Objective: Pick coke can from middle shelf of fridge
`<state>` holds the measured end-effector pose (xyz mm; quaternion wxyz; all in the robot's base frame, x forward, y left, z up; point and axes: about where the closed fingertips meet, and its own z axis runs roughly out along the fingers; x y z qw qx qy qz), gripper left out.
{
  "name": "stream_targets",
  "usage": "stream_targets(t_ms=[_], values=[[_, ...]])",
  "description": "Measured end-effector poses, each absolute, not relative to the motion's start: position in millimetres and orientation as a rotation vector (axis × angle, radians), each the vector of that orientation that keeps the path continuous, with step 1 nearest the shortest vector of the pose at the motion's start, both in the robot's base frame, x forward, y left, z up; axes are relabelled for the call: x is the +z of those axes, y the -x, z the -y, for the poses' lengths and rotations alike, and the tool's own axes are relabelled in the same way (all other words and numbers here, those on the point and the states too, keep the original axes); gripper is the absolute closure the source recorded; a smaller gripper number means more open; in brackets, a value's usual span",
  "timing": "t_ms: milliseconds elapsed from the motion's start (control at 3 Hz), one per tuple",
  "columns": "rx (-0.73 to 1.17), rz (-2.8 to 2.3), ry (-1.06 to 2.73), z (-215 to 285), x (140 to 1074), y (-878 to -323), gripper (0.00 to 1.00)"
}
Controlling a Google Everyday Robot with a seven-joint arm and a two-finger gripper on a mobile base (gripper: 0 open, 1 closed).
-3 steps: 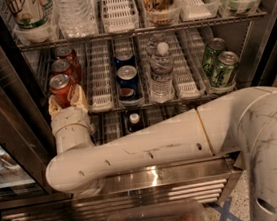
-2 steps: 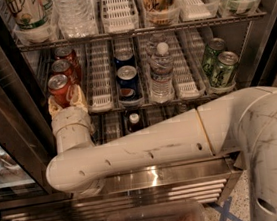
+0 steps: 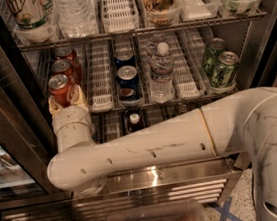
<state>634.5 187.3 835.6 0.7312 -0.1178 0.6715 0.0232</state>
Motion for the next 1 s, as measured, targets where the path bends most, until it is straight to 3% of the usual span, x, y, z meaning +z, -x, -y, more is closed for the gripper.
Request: stream_targets(t_ms=[1000], values=[[0.103,-1.471,0.232,-182,859,-630,1.0]])
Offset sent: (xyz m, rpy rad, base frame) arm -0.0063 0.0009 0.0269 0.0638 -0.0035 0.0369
